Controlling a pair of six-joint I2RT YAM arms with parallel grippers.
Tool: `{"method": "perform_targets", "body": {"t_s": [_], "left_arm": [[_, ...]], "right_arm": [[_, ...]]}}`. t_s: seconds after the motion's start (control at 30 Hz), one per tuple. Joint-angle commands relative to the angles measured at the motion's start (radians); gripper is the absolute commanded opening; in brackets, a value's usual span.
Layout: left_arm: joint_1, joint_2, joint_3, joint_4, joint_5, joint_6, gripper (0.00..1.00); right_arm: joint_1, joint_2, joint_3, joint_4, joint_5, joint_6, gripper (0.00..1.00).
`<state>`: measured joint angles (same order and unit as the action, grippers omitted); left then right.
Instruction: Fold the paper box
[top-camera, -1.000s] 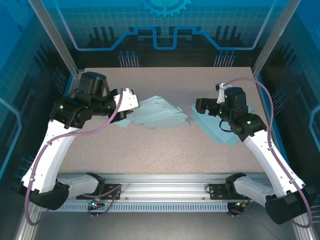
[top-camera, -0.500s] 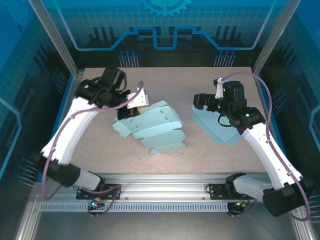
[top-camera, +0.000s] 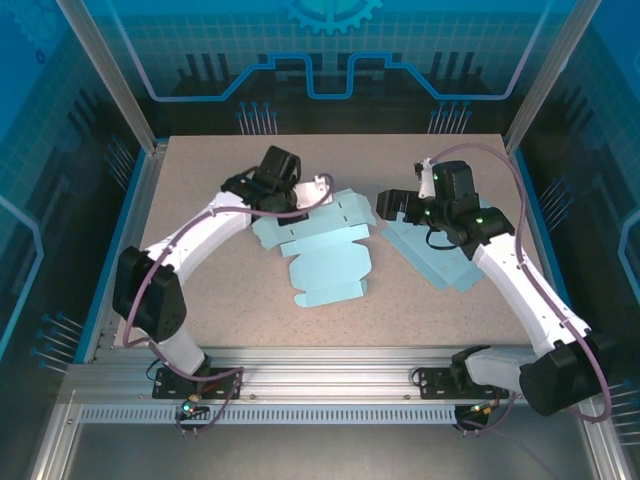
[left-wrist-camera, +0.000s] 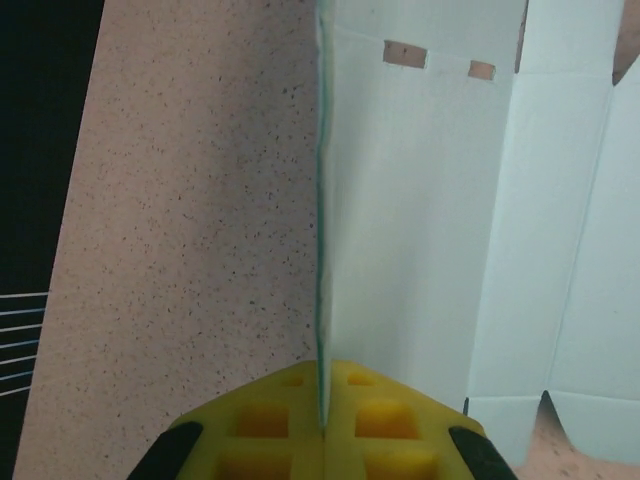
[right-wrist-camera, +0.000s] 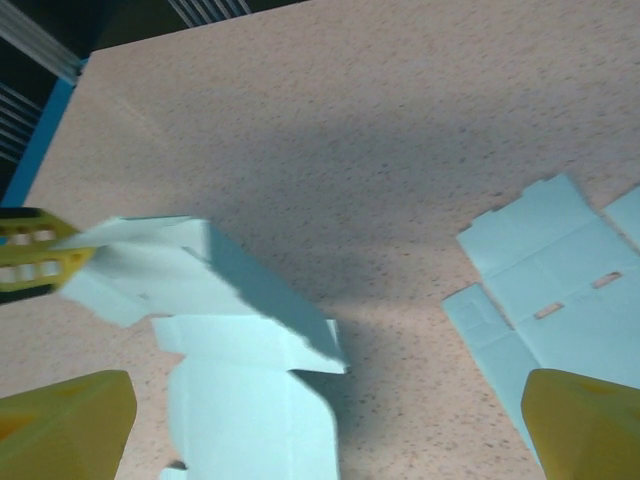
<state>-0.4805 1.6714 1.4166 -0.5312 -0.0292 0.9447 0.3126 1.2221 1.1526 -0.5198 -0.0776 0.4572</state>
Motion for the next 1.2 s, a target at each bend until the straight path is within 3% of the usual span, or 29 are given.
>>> {"method": "perform_targets", "body": {"t_s": [0.0, 0.1, 0.27, 0.43, 0.93, 1.03, 1.17], "left_arm": [[-0.040, -0.064, -0.115, 0.301, -0.143, -0.004, 0.00], [-0.087, -0.078, -0.186, 0.439, -0.226, 0.034, 0.00], [-0.143, -0.056, -0.259, 0.616, -0.335, 0.102, 0.00], [-0.153, -0.041, -0.261, 0.623, -0.346, 0.095, 0.00], [-0.165, -0.043, -0.283, 0.633, -0.340, 0.108, 0.00], [-0.167, -0.033, -0.283, 0.635, -0.347, 0.114, 0.00], [-0.169, -0.035, -0.290, 0.638, -0.334, 0.111, 0.00]], "right_arm": [[-0.015, 0.019, -0.005, 0.103, -0.141, 0.087, 0.92], [-0.009, 0.048, 0.004, 0.173, -0.250, 0.200, 0.76], [0.032, 0.086, -0.018, 0.280, -0.267, 0.391, 0.63], [0.042, 0.165, -0.014, 0.327, -0.273, 0.467, 0.58], [0.046, 0.292, -0.004, 0.456, -0.297, 0.563, 0.58], [0.048, 0.310, 0.003, 0.474, -0.308, 0.577, 0.51], [0.049, 0.319, 0.001, 0.471, -0.287, 0.577, 0.29]]}}
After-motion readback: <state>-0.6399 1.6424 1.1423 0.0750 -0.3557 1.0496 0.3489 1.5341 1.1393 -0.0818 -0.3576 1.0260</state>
